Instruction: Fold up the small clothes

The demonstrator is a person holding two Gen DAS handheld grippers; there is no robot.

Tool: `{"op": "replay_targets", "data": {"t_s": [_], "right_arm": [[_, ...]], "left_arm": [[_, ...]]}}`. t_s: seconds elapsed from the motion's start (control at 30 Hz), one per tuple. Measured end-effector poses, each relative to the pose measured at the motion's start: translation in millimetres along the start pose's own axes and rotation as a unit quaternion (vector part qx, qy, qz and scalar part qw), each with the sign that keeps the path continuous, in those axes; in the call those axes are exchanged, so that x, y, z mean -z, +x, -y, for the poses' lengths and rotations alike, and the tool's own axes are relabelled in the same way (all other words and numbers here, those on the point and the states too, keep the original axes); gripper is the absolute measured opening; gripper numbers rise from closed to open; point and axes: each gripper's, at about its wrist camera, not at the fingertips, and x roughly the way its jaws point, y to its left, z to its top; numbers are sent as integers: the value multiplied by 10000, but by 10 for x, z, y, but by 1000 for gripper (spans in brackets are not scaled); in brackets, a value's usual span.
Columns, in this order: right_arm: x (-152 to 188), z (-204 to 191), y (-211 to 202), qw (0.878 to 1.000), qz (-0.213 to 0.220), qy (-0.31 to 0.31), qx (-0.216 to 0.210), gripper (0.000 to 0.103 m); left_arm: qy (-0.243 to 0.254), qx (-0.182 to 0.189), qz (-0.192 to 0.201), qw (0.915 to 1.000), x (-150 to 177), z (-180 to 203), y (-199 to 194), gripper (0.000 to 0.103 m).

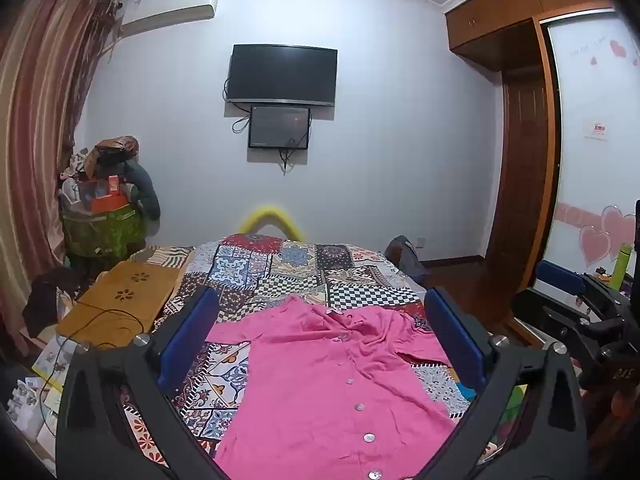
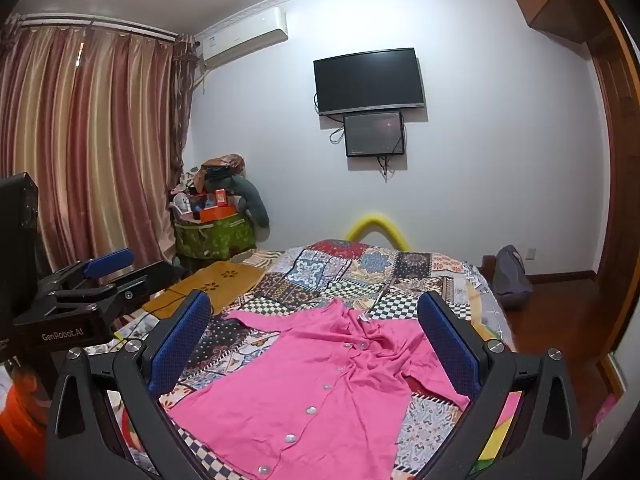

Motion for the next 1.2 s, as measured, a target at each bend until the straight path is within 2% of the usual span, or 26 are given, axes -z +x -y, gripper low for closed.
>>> {"op": "replay_targets", "data": {"t_s": [0.23, 1.2], "right_arm": [[-5, 29, -32, 10000, -2, 10, 29, 103], [-17, 150, 12, 9995, -108, 149, 256, 103]], "left_arm": [[-40, 68, -52, 10000, -41, -96, -13, 103], [127, 10, -38, 9999, -60, 2, 69, 103]]}}
